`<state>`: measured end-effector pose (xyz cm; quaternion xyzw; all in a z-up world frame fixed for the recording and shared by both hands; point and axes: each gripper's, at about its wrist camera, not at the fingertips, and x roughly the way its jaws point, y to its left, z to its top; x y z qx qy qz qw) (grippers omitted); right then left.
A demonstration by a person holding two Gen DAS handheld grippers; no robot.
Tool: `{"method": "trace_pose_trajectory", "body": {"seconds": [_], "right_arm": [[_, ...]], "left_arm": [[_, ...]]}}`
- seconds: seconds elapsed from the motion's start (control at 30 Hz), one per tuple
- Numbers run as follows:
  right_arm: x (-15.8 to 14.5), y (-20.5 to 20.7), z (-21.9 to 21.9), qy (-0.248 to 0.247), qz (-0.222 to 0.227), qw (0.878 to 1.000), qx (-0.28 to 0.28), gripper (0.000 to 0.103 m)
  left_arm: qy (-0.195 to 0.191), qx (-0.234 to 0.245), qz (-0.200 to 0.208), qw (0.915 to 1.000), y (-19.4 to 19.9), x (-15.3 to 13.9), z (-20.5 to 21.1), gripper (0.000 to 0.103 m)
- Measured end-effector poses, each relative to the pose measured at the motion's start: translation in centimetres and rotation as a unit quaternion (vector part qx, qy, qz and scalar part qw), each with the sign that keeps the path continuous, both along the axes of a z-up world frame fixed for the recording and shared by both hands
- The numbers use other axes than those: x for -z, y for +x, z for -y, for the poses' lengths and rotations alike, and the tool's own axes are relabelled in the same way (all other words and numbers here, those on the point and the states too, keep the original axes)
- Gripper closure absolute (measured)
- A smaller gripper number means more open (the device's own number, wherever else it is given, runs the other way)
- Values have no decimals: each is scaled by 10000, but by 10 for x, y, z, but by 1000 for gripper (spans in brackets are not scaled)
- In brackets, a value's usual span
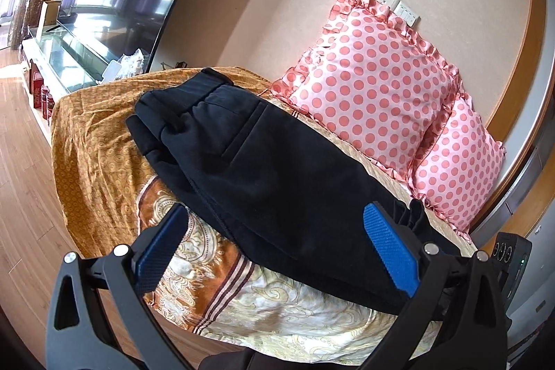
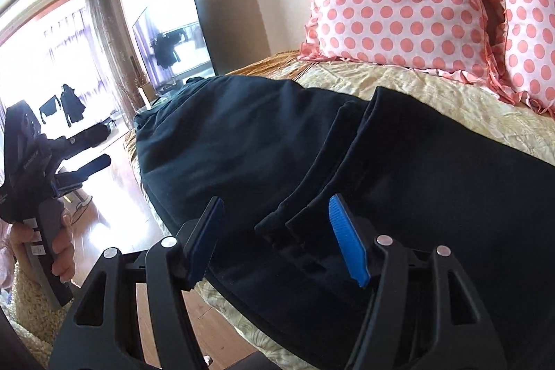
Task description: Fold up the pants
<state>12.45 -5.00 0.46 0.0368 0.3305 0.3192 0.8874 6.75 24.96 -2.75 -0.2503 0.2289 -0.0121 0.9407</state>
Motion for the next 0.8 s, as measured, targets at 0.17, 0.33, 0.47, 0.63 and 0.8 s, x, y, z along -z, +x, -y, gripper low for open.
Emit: {"method": "trace_pose_trajectory", "body": {"seconds": [0.17,0.33,0.47,0.63,0.8], "right_arm": [[10,-4,-8,-198,44,9997,-135,25],[0,-9,-3,105,74,9997,-200,25],[16,-11,-12,-187,121,9993,-305,16],[10,-11,-6,81,-21,9997,-249,15],[8,-11,7,392,-236,9989,-130,15]], "left_arm": [[-213,98,-42,9997,8,0,-7,2],[-558,144,-122,9983,18,1,-23,2],[-775,195,-111,9967,28,-5,-38,2],[-879,711,-60,9936,66,-26,-43,2],[-1311,1532,-375,9787,123,-29,-39,2]]}}
